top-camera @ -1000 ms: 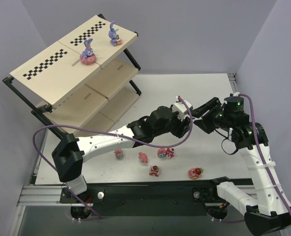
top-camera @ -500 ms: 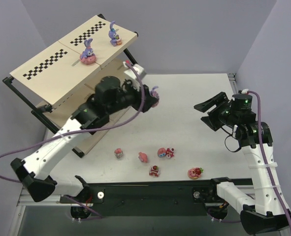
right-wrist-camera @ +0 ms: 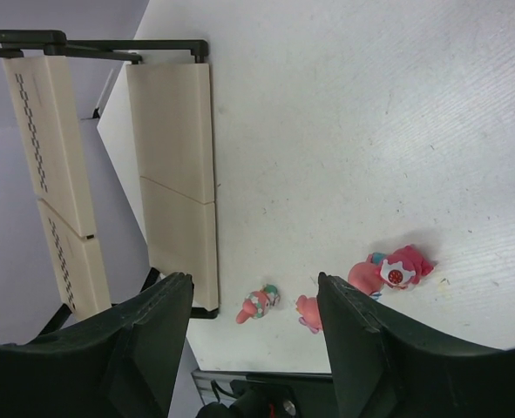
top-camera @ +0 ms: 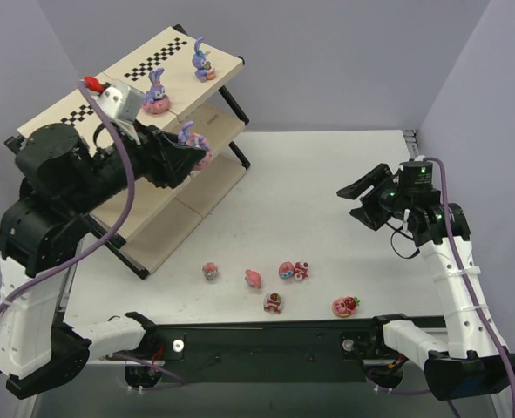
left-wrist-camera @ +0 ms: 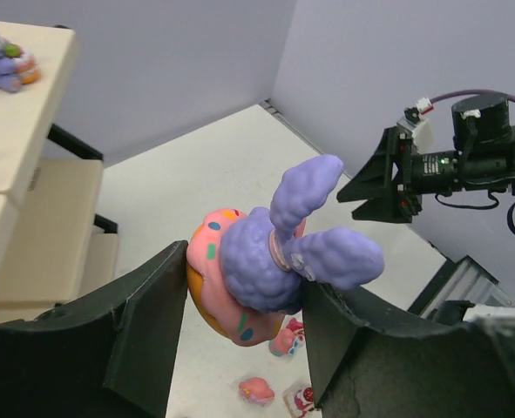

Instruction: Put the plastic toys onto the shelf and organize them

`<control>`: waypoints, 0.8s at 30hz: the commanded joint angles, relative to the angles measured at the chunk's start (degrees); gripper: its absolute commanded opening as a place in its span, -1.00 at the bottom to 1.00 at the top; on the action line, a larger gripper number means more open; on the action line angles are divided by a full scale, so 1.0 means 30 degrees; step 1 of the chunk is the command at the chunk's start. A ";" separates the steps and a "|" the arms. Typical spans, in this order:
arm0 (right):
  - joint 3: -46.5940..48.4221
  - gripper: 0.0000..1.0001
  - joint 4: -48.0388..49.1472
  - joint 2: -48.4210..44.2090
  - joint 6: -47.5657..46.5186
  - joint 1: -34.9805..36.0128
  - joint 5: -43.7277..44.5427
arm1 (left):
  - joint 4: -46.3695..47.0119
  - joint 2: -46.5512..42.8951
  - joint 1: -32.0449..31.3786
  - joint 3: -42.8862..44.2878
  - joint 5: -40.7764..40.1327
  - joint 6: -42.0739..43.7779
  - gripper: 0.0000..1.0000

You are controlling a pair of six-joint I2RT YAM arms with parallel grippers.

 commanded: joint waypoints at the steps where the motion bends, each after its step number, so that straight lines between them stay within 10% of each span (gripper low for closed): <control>1: 0.0497 0.18 0.0020 0.0846 -0.0475 -0.0087 -0.1134 | -0.3234 0.0581 0.1349 0.2616 -0.1380 0.0375 -1.00; 11: 0.1143 0.16 0.0020 0.1669 -0.0943 0.0264 -0.1604 | -0.3323 0.2075 0.5093 0.4496 -0.2465 0.2484 -1.00; 24: 0.0410 0.14 -0.0009 0.1288 -0.1120 0.0206 -0.2014 | 0.0805 0.1724 1.5343 0.1507 0.9624 -0.0734 -1.00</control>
